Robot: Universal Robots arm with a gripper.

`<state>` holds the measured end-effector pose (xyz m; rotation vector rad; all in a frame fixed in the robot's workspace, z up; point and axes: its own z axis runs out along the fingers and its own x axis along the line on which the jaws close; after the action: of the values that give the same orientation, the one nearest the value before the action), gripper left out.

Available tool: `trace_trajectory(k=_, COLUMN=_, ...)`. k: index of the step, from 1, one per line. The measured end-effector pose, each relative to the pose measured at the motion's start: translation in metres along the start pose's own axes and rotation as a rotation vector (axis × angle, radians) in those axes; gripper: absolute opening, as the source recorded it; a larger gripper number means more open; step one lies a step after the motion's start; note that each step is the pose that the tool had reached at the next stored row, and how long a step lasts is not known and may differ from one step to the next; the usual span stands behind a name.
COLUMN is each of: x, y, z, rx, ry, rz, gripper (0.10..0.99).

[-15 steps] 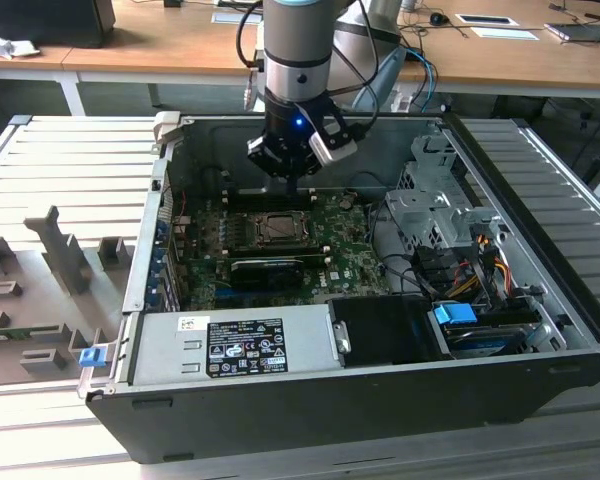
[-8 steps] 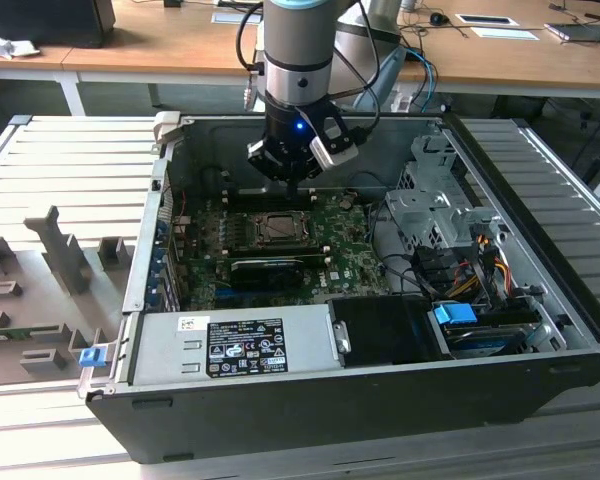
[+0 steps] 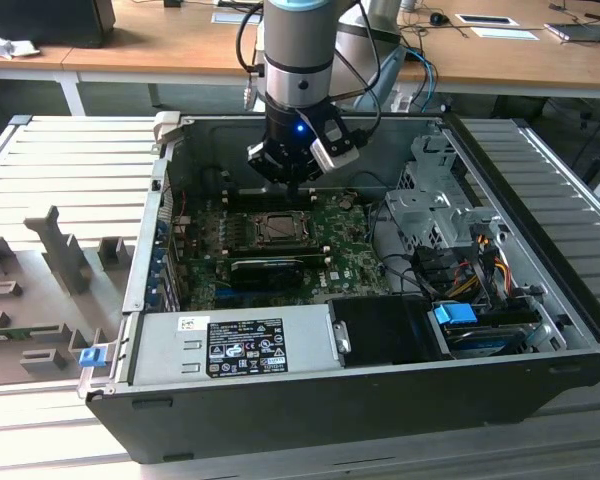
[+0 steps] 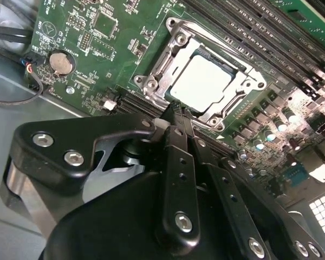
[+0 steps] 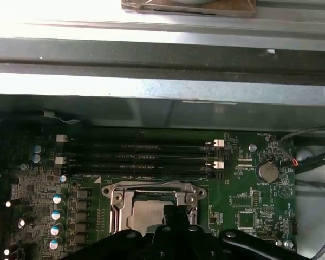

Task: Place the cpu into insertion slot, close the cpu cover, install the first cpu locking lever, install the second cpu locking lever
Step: 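Install the second cpu locking lever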

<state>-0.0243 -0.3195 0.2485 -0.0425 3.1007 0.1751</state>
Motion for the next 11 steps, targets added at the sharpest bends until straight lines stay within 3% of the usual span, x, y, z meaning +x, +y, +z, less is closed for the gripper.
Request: trace_trajectory(k=11, x=0.0002, y=-0.0085, z=-0.0010, rx=0.006, ry=0.0002, rz=0.000, gripper=0.106)
